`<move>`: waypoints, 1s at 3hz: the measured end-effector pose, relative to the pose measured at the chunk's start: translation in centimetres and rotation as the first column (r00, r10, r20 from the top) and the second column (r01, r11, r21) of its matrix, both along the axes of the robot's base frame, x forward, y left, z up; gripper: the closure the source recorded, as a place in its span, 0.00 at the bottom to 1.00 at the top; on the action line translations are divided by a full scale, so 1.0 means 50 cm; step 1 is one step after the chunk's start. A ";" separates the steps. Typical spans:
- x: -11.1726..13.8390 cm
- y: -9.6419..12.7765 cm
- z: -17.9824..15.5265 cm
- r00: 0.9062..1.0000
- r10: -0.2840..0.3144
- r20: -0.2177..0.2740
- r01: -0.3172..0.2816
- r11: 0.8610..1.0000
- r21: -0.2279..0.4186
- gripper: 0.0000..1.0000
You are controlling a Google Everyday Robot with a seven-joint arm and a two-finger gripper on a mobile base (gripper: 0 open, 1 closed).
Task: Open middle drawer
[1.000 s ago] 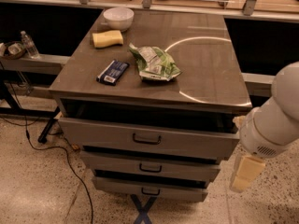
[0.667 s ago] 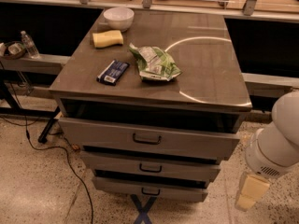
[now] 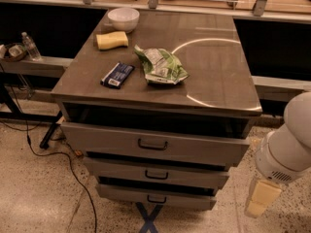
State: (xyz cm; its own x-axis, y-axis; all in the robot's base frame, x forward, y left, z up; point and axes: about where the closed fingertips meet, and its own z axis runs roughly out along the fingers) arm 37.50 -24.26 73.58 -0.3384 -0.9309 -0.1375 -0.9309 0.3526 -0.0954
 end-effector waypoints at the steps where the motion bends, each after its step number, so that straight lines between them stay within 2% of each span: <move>1: -0.023 0.023 -0.142 0.997 -0.002 -0.083 0.004 1.000 0.027 0.00; 2: -0.043 0.046 -0.256 0.990 0.006 -0.141 0.002 0.998 0.057 0.00; 3: -0.051 0.079 -0.339 0.988 0.021 -0.151 -0.006 0.995 0.100 0.00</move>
Offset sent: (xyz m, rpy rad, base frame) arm -0.0320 0.0370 -0.1949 0.0954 0.2108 0.0072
